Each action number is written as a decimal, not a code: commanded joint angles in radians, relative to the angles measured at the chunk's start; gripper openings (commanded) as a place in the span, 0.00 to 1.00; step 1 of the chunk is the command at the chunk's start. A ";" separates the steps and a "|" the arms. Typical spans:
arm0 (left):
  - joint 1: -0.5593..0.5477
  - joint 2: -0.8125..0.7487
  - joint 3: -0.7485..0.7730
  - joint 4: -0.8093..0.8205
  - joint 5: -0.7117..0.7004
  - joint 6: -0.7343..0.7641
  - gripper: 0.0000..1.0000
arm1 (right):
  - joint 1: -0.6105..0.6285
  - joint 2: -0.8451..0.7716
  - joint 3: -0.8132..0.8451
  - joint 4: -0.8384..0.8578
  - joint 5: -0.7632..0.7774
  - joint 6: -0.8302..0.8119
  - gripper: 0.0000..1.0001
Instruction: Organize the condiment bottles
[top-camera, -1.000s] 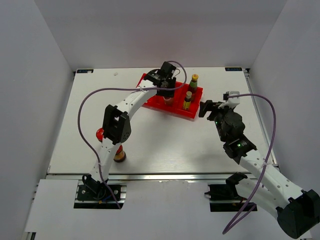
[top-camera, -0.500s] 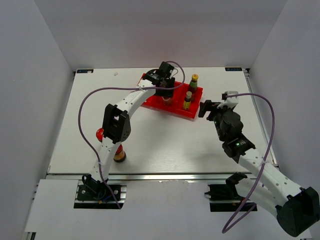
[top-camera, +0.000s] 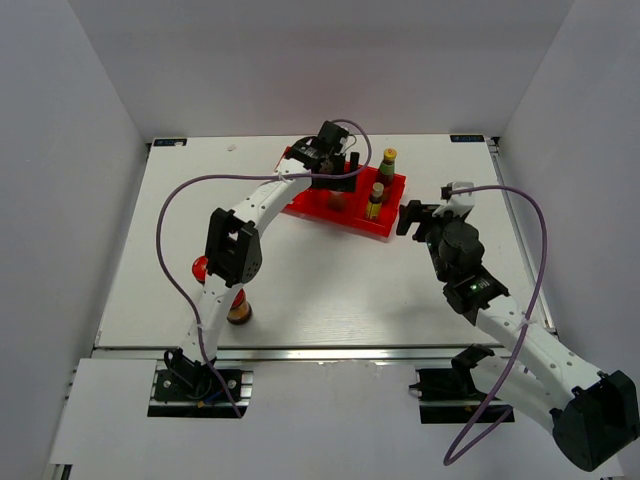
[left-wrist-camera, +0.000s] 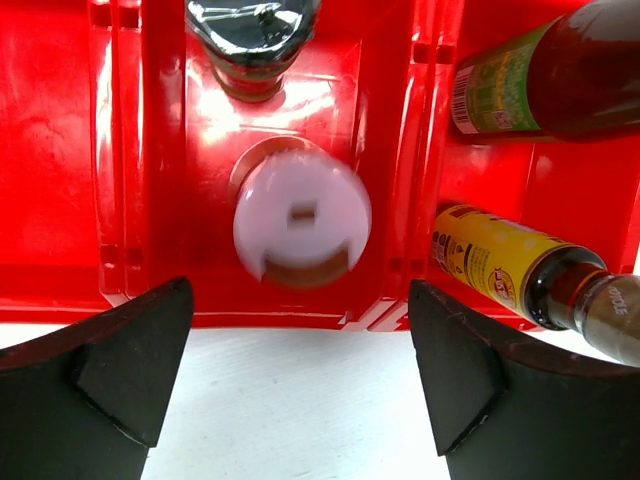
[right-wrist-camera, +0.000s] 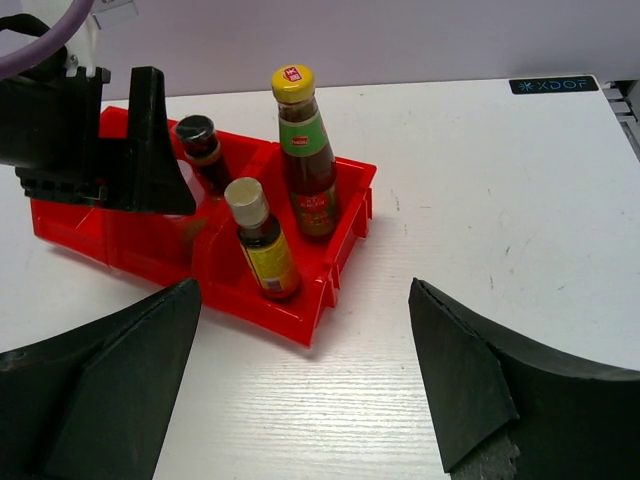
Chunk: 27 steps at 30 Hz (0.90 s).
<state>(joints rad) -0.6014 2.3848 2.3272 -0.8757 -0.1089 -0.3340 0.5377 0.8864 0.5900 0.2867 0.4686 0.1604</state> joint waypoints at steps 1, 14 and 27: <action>0.005 -0.058 0.046 0.034 0.021 0.010 0.98 | -0.001 -0.001 0.018 0.032 0.004 -0.016 0.89; 0.110 -0.454 -0.290 0.038 -0.095 -0.114 0.98 | 0.008 0.106 0.100 0.003 -0.480 -0.137 0.89; 0.371 -1.042 -0.969 -0.107 -0.310 -0.442 0.98 | 0.392 0.506 0.338 -0.009 -0.916 -0.348 0.89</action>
<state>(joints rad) -0.2687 1.4330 1.4166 -0.9203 -0.3752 -0.6857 0.8871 1.3235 0.8742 0.2161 -0.2810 -0.1688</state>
